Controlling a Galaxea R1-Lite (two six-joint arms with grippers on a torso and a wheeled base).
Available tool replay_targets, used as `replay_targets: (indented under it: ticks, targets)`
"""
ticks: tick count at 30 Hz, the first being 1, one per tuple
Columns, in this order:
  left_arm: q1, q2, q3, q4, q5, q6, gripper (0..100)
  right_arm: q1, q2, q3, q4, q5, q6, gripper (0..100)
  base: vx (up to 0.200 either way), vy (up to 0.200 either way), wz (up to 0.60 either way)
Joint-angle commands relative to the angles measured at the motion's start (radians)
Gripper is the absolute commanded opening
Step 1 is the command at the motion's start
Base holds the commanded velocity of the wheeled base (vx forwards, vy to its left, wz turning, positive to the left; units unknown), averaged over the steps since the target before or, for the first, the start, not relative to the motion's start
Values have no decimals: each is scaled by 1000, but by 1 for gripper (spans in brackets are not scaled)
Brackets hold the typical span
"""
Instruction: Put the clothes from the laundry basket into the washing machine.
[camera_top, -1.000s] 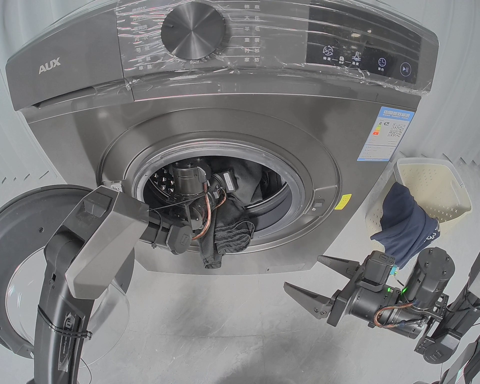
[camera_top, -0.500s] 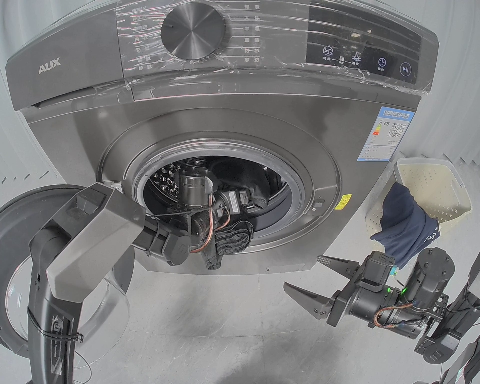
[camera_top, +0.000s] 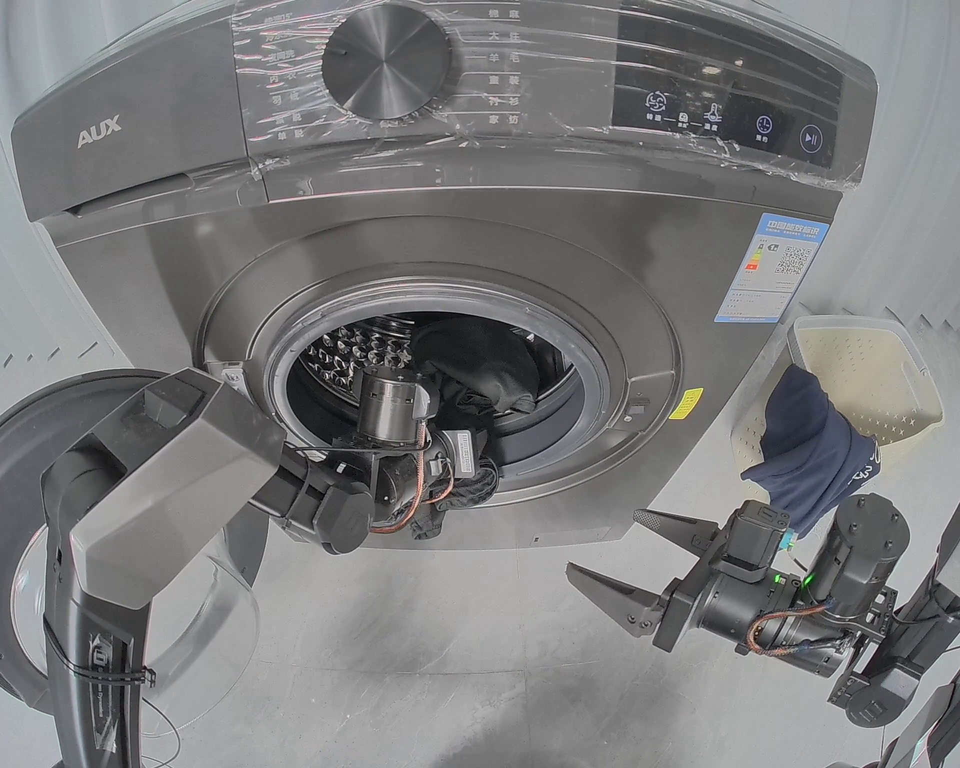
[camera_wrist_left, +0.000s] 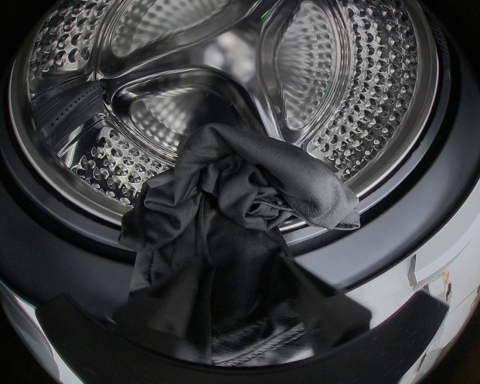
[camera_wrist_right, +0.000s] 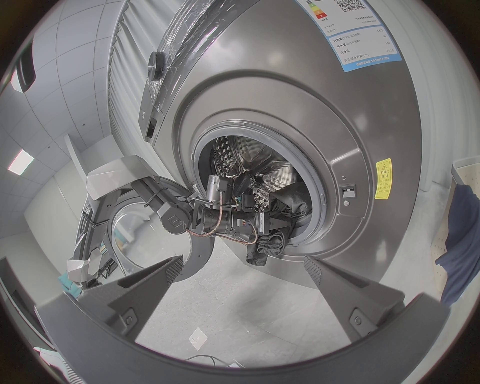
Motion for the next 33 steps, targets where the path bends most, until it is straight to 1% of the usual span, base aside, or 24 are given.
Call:
replay_targets:
  ticks: [1,4,6,8,10,11,12,15,18,19,22,23,24,25,26,27,29,30,31,33]
  targets:
    - [-1,11,-12,0,-1,0,0,1,0,-4,-1,1,0,100,0,0,0]
    - [-2,23,-41,-6,-1,-3,0,1,1,-4,-1,1,0,100,0,0,0]
    - [-1,48,-96,-14,2,-9,0,1,3,-4,-1,1,0,100,0,0,0]
    - [2,63,-147,-20,10,-20,0,1,1,-6,-1,1,0,100,0,0,0]
    - [11,88,-210,-34,21,-37,0,1,0,-6,-1,1,0,100,0,0,0]
    - [11,88,-210,-34,21,-37,0,1,0,-6,-1,1,0,100,0,0,0]
    - [21,106,-260,-54,38,-46,0,1,0,-7,-1,1,0,100,0,0,0]
    - [33,145,-348,-77,62,-48,0,1,0,-12,-1,1,0,100,0,0,0]
    - [42,168,-411,-89,74,-49,0,1,0,-13,-1,1,0,100,0,0,0]
    - [45,177,-446,-94,77,-56,0,1,0,-13,-1,1,0,100,0,0,0]
    - [47,175,-458,-95,77,-66,0,-1,0,-13,-2,1,0,100,0,0,0]
    - [45,172,-458,-94,77,-71,100,-1,0,-16,-1,1,0,100,0,0,0]
    - [45,169,-455,-94,77,-80,100,-1,0,-18,-1,1,0,100,0,0,0]
    - [45,169,-455,-94,77,-80,100,-1,0,-18,-1,1,0,100,0,0,0]
    - [41,160,-441,-84,77,-95,100,1,0,-18,-1,1,0,100,0,0,0]
    - [36,138,-418,-77,77,-98,100,1,0,-18,-1,1,0,100,0,0,0]
    - [31,102,-362,-58,77,-98,100,1,0,-18,-1,1,0,100,0,0,0]
    - [21,63,-303,-20,71,-98,100,1,0,-18,-1,1,0,100,0,0,0]
    - [13,43,-271,8,61,-98,100,1,0,-18,-1,1,0,100,0,0,0]
    - [10,23,-231,41,57,-95,100,1,0,-18,-1,1,0,100,0,0,0]
